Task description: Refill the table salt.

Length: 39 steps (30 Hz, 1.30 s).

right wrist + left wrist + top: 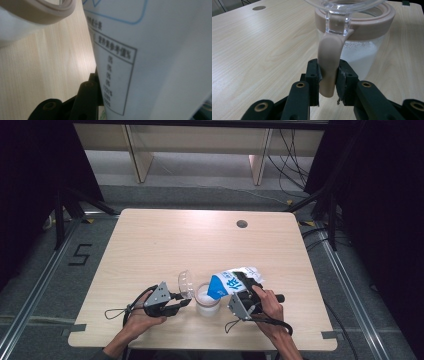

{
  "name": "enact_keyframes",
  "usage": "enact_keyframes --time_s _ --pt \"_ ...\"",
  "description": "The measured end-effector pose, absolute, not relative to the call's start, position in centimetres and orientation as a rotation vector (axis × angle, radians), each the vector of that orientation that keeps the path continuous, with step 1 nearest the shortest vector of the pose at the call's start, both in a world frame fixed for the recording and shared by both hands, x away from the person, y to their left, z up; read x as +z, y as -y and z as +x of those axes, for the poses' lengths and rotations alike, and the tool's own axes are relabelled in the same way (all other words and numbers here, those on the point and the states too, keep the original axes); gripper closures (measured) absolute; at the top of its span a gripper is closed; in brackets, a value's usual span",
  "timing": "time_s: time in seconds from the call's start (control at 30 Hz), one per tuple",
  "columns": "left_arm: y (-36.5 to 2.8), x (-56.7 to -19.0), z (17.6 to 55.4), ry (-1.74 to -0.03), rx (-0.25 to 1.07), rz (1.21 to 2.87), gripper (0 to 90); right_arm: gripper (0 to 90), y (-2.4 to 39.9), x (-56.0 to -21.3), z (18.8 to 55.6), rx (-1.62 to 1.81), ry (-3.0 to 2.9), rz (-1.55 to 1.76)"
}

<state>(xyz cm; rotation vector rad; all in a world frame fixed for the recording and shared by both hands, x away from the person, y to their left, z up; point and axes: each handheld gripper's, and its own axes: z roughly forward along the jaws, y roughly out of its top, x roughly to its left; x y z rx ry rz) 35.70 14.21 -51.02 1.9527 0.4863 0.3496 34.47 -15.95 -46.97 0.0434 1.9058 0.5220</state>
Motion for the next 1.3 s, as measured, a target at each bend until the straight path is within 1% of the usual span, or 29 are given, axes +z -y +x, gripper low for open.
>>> enact_keyframes --time_s 0.2,0.43,0.97,1.3 --pt "-14.2 -51.0 35.7 -0.487 0.349 1.952 72.9 74.0 17.0 -46.9 34.8 0.601 -1.949 0.160" --pt "-14.2 -51.0 35.7 -0.489 0.346 1.950 72.9 74.9 18.5 -47.2 36.0 0.683 -1.956 0.243" --pt "-14.2 -51.0 35.7 -0.488 0.347 1.950 72.9 77.1 22.7 -47.5 38.4 0.967 -1.971 0.547" --pt "-14.2 -51.0 35.7 -0.487 0.346 1.952 72.9 77.4 24.9 -48.3 39.7 1.046 -1.957 0.686"
